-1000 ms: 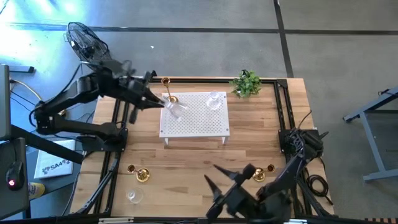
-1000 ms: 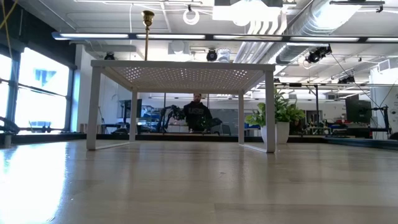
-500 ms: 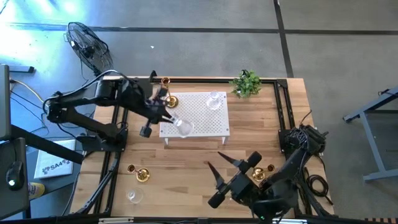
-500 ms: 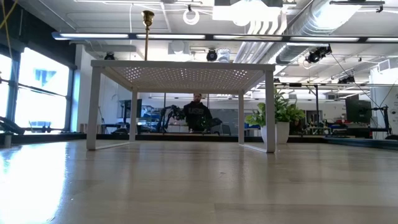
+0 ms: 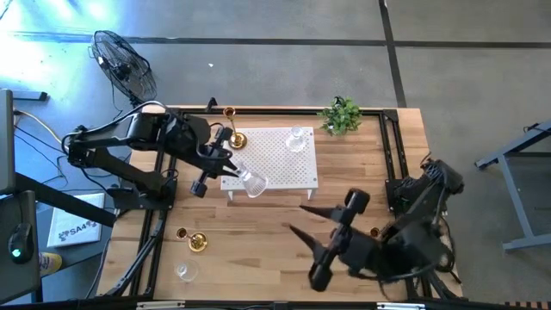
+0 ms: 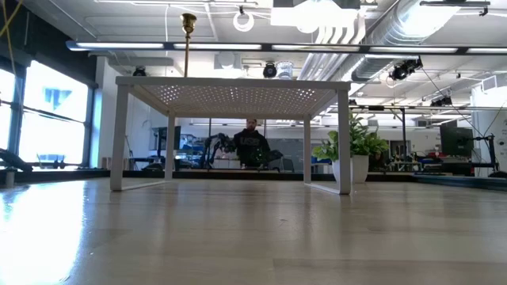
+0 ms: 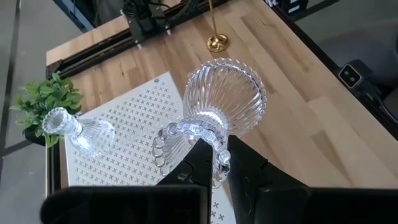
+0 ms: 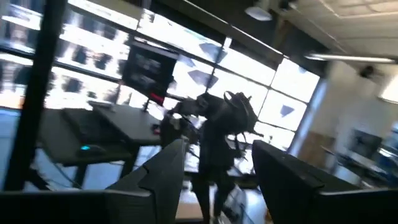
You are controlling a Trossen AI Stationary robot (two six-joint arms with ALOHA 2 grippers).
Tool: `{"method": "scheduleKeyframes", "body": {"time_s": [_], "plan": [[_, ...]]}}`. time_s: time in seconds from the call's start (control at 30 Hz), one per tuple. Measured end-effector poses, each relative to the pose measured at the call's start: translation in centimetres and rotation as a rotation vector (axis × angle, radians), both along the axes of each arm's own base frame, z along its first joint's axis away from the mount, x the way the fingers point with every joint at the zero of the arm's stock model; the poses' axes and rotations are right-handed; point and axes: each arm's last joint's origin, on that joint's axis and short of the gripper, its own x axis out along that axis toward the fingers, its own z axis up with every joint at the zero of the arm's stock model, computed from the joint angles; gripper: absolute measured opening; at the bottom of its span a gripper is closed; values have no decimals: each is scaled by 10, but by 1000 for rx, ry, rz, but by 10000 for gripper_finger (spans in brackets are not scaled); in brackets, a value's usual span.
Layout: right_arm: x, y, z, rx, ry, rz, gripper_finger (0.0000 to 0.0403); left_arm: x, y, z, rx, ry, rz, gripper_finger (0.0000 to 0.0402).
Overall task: Pick & Place candle stick holders
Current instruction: Put the top transparent glass candle holder on the shelf aligned with the other transparent glass candle holder
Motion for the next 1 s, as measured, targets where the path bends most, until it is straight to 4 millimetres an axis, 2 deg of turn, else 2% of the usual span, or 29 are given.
{"method": "scheduleKeyframes", "body": {"time_s": [0.1, 0.2, 0.27, 0.33, 0.43, 0.6, 0.73, 1.0], "plan": [[-8, -27, 11, 17, 25, 173, 181, 0, 0, 0, 0, 1, 0, 18], [-14, -63, 17, 148, 80, 408, 181, 1, 0, -1, -1, 5, -1, 18], [-14, -86, 18, 247, 116, 420, 181, 1, 0, -1, 0, 11, -1, 18], [-9, -106, 13, 295, 173, 359, 181, 0, 0, -2, -2, 23, -4, 18], [5, -128, 0, 352, 266, 356, 181, -1, 0, -3, -3, 38, -6, 18], [35, -146, -26, 460, 415, 456, 181, -2, 0, -5, -2, 63, -7, 18], [59, -157, -47, 530, 490, 442, 181, -4, 0, -7, -4, 84, -11, 18], [94, -176, -66, 652, 439, 395, 181, -5, 0, -8, 8, 105, -15, 18]]}}
